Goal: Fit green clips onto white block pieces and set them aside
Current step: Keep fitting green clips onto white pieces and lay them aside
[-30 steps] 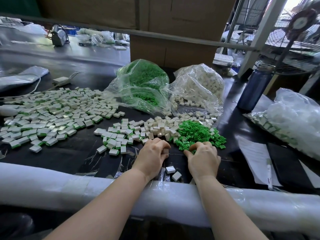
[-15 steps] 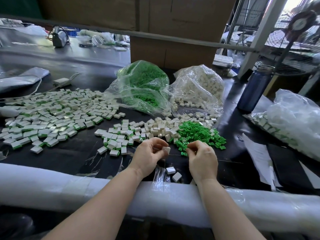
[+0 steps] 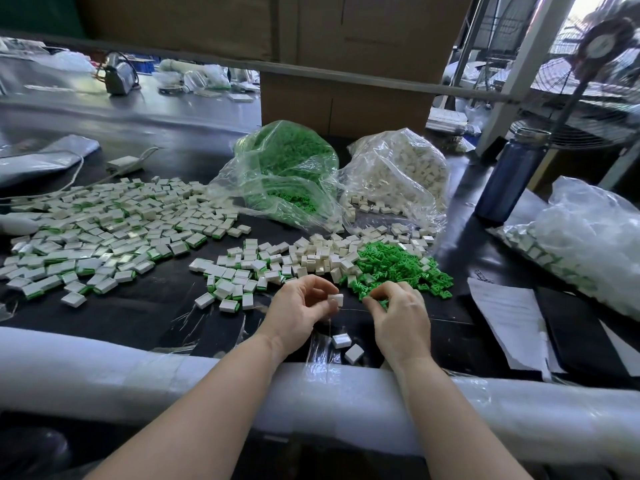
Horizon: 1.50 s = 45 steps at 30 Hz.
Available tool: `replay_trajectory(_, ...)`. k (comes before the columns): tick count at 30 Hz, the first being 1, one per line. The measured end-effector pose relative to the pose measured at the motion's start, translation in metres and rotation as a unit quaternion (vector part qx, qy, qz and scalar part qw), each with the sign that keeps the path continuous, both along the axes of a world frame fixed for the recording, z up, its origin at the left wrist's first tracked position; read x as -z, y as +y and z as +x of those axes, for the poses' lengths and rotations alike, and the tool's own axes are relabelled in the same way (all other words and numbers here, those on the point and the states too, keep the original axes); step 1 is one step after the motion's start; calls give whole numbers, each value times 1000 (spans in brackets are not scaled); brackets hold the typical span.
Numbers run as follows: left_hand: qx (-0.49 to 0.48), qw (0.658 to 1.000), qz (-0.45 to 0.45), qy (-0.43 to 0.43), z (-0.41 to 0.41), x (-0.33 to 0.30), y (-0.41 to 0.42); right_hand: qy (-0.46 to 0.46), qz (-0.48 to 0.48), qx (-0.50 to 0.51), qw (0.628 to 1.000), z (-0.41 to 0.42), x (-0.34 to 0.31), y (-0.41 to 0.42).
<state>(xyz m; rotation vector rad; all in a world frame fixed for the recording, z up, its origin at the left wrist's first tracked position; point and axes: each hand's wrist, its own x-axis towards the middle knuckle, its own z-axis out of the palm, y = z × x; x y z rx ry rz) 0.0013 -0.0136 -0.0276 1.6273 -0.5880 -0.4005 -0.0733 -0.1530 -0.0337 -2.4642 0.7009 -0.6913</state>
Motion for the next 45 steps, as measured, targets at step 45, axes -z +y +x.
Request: replay_trajectory(45,62,997,42,-33,-3,-3,1,23,262,-208,942,-2,-7,6)
